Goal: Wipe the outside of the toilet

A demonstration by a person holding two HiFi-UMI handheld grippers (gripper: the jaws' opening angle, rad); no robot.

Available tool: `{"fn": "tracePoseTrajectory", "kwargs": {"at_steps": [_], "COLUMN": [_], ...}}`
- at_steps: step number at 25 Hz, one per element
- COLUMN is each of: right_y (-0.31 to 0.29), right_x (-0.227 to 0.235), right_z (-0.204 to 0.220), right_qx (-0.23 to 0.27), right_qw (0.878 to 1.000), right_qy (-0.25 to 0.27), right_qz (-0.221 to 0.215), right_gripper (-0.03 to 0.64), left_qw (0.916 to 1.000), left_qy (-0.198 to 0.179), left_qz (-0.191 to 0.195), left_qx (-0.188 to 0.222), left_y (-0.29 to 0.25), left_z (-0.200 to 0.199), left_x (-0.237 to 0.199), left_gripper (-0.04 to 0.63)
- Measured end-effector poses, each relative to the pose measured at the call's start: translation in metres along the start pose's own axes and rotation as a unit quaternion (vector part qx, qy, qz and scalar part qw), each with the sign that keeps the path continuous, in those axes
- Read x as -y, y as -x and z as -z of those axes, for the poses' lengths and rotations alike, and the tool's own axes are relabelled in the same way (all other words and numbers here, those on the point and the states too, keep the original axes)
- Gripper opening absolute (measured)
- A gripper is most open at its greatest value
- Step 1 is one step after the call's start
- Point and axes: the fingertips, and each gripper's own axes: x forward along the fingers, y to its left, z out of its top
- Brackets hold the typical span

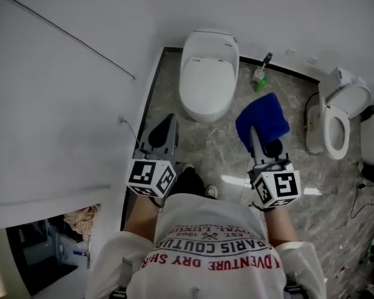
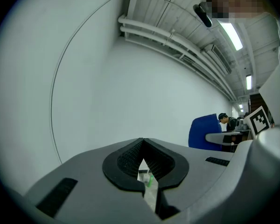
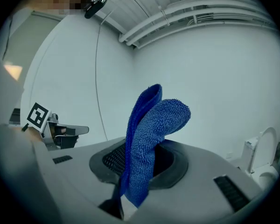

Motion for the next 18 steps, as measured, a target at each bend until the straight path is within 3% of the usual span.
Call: {"fn": "tracePoseTrajectory", "kwargs": {"at_steps": [7,14,18], "right_y": [-0.106,-0.271,-0.359], "right_x": [0.054,0.110,0.126], "right_z": [0.008,0.007,0.005], "right_qx": [-0.018,-0.056,-0.079], "right_qw": [0.999,0.995,0.993], "right_qy": [-0.008,-0.014,-0.006], "right_qz": [0.034,0.083,0.087], "right_gripper": [0.086,0.086,0.086], "left_qw": [0.9997,0.9970,0.9945], "left_qy": [0.004,0.034,0.040], "left_qz": [0.021,0.061,0.080], "left_qx": [-0.011,-0.034,-0.054], "left_y": [-0.117,-0.285,-0.362], "left_z": [0.002,0.001,0.001], "left_x": [-0.055,-0.148,-0.191], "left_gripper": [0.006,0.006,0.006]}}
